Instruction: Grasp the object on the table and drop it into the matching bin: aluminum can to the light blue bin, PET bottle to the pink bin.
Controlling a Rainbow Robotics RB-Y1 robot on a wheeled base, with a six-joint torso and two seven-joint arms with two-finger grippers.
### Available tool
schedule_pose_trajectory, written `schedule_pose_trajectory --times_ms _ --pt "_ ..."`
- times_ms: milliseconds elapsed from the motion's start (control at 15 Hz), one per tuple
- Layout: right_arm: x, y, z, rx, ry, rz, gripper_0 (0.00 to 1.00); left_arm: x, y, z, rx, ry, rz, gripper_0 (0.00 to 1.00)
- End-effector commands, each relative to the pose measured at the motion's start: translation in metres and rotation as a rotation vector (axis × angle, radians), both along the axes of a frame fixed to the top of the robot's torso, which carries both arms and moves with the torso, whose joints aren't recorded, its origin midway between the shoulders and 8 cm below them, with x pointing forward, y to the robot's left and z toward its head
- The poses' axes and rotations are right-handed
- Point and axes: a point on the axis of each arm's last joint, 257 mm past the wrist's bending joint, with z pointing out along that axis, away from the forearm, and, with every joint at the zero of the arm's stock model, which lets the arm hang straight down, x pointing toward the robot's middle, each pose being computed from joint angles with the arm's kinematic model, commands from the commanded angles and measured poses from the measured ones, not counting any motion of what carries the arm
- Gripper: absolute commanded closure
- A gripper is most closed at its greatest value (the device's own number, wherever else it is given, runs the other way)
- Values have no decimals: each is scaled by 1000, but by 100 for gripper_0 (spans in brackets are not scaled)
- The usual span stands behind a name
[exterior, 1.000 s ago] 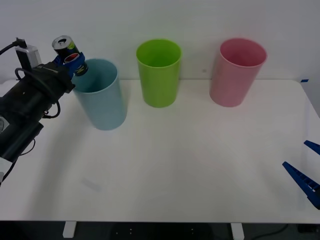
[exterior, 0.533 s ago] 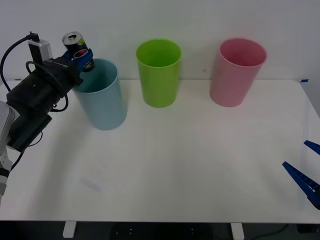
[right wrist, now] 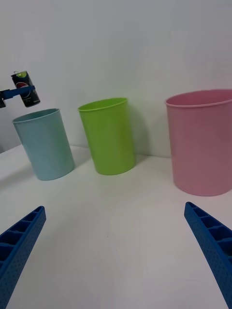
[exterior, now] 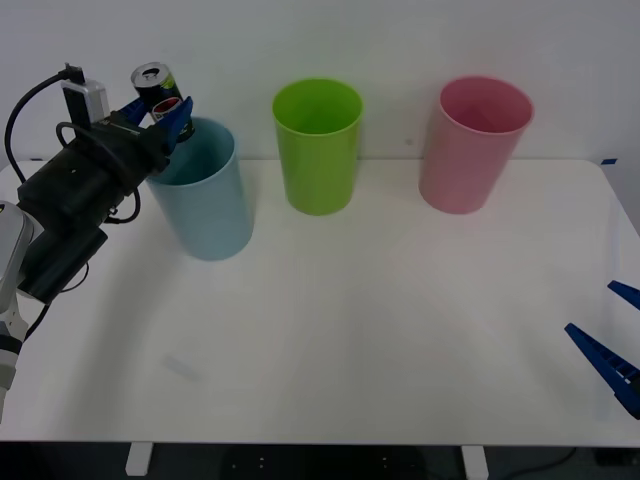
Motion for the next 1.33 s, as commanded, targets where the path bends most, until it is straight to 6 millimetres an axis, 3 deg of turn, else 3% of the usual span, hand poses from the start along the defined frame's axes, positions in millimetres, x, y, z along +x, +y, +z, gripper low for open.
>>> schedule_pose_trajectory --times_ms 67,733,1000,1333 --pt "0 0 0 0 0 0 0 0 0 1 -5 -4 -2 0" --pt "0 0 0 0 0 0 0 -12 7 5 -53 -10 -37 0" --pt "0 0 0 0 0 0 0 -30 17 5 -72 -9 -62 0" --pt "0 0 0 0 0 0 0 -67 36 -3 -68 7 -99 0"
